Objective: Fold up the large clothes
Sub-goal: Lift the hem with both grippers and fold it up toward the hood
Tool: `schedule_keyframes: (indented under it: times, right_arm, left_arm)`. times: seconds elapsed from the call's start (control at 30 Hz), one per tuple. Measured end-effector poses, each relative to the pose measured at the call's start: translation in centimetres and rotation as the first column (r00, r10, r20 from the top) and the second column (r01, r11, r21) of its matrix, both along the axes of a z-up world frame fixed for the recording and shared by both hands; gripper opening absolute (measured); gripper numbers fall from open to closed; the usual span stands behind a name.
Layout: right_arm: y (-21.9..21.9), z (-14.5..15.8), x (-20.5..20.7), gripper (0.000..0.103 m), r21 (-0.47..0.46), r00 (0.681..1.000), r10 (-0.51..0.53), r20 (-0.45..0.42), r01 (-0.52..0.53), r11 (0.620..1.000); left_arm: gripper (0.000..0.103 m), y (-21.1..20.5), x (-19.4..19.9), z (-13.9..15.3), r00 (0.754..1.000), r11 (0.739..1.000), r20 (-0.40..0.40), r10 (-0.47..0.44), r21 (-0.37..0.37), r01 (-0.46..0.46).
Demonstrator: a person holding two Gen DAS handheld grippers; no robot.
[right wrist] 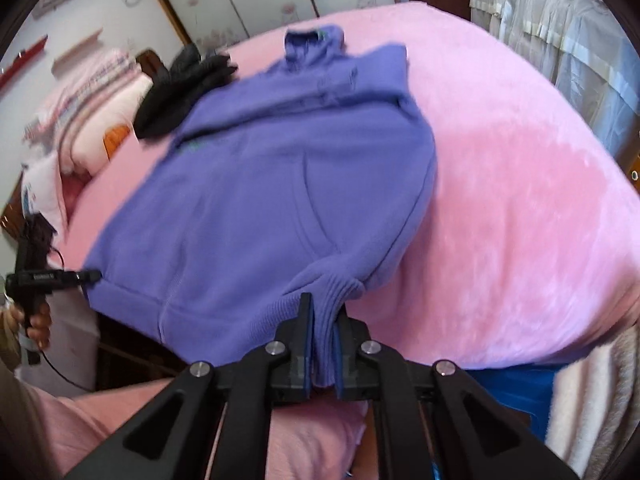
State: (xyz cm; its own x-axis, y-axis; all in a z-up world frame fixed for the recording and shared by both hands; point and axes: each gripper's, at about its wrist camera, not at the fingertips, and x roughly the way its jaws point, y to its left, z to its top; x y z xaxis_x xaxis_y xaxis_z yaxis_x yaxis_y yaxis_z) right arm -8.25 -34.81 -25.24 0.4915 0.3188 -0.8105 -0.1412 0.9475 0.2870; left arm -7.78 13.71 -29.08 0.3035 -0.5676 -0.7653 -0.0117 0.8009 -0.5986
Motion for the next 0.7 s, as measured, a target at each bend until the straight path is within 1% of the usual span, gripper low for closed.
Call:
schedule_keyframes:
  times: [0.1, 0.13, 0.23, 0.27, 0.3, 0.4, 0.47, 0.57, 0.63, 0.7]
  right_arm:
    - [0.4, 4.0, 1.6, 0.007, 0.018, 0.999, -0.027, 0.04, 0.026, 0.999]
    - [0.5, 5.7, 2.6, 0.007, 0.024, 0.997, -0.043, 0.059, 0.041, 0.999]
    - [0.6, 9.6, 4.8, 0.005, 0.04, 0.989, -0.096, 0.109, 0.092, 0.995]
    - [0.5, 11.2, 6.0, 0.004, 0.058, 0.983, -0.128, 0.131, 0.121, 0.991]
    - [0.3, 12.1, 6.8, 0.004, 0.068, 0.978, -0.149, 0.143, 0.14, 0.988]
    - [-0.1, 14.5, 10.1, 0.004, 0.106, 0.96, -0.22, 0.172, 0.204, 0.973]
    - [-0.7, 15.2, 12.7, 0.004, 0.131, 0.952, -0.25, 0.175, 0.23, 0.964]
    - [-1.5, 15.1, 17.1, 0.004, 0.165, 0.944, -0.288, 0.159, 0.263, 0.951]
    - [-1.8, 14.8, 19.9, 0.004, 0.172, 0.944, -0.296, 0.145, 0.271, 0.947]
    - [-1.9, 13.7, 23.7, 0.004, 0.177, 0.948, -0.292, 0.129, 0.268, 0.947]
  left_arm:
    - [0.008, 0.1, 1.9, 4.2, 0.998, 0.998, 0.034, 0.051, -0.04, -0.05]
    - [0.008, 0.2, 2.9, 5.7, 0.997, 0.996, 0.04, 0.073, -0.054, -0.071]
    - [0.007, 0.9, 6.8, 10.1, 0.987, 0.986, 0.058, 0.148, -0.084, -0.143]
    - [0.007, 1.3, 7.7, 11.1, 0.984, 0.984, 0.063, 0.164, -0.087, -0.158]
    - [0.007, 1.6, 9.4, 12.6, 0.979, 0.979, 0.075, 0.191, -0.094, -0.183]
    - [0.007, 3.0, 13.1, 15.2, 0.964, 0.968, 0.105, 0.243, -0.087, -0.234]
    - [0.007, 2.8, 16.4, 16.2, 0.954, 0.96, 0.111, 0.278, -0.05, -0.274]
    - [0.007, 2.5, 21.4, 16.7, 0.942, 0.946, 0.099, 0.32, 0.012, -0.323]
    - [0.007, 2.0, 25.4, 16.2, 0.932, 0.932, 0.087, 0.353, 0.061, -0.358]
    - [0.007, 1.6, 28.2, 14.9, 0.923, 0.919, 0.072, 0.377, 0.097, -0.383]
